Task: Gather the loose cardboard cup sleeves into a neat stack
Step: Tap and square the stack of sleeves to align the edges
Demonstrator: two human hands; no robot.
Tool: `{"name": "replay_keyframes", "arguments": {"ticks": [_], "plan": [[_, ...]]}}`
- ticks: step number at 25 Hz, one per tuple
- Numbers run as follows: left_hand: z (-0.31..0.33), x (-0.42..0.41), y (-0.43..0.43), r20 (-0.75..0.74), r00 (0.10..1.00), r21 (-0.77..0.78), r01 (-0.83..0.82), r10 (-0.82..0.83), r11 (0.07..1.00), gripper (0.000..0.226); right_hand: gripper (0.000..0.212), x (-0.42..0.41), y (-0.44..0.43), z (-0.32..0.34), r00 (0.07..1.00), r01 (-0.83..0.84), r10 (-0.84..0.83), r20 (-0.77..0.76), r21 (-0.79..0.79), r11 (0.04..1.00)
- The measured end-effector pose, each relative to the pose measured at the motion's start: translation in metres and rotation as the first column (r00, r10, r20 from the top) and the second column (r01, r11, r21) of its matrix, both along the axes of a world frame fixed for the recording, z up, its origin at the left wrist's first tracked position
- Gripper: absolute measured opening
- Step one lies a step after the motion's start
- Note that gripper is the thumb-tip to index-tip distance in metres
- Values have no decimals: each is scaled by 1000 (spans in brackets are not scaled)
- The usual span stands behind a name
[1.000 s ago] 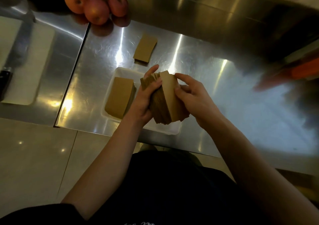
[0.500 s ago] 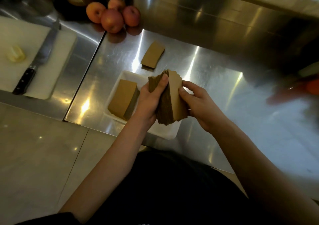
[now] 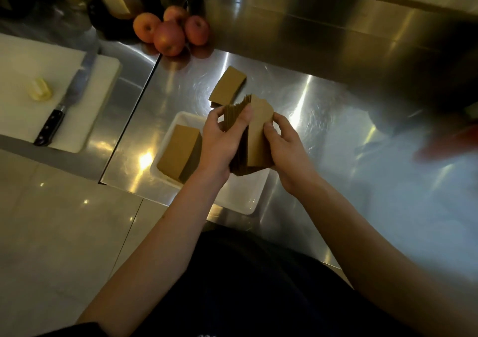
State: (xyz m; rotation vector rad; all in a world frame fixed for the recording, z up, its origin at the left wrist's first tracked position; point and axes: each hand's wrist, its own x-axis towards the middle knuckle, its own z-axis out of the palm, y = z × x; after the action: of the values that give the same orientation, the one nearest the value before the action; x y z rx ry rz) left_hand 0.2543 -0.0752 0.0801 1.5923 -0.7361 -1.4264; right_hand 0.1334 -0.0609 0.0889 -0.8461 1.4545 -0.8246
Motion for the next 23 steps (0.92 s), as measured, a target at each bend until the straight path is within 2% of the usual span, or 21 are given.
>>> {"name": "replay_keyframes", "arguments": {"ticks": [3,7,10,13,16,20,23], "plan": [[1,8,-20,36,992,-45,121,-120,992,66,40,7,-20,2,999,38,-38,1,-11,999],[-7,35,-64,-37,992,0,118,-118,993,63,39,24,-55,2,996,77,-77,47,3,997],[-16,57,-105,-98,979,43,186,-181,982,67,35,41,-85,-1,987,139,-146,70,101,985],[-33,74,-145,-152,954,129,277,-257,952,79,14,58,-115,-10,968,218,-239,79,210,953],[-50,80,-179,-176,923,216,376,-343,901,79,21,70,-144,-21,939,309,-339,52,302,902],[-72,77,-212,-96,880,212,474,-465,854,58,5,78,-176,-33,894,393,-443,62,365,844],[-90,71,-229,87,805,202,563,-587,802,56,17,85,-191,-44,898,402,-439,22,364,840]]}}
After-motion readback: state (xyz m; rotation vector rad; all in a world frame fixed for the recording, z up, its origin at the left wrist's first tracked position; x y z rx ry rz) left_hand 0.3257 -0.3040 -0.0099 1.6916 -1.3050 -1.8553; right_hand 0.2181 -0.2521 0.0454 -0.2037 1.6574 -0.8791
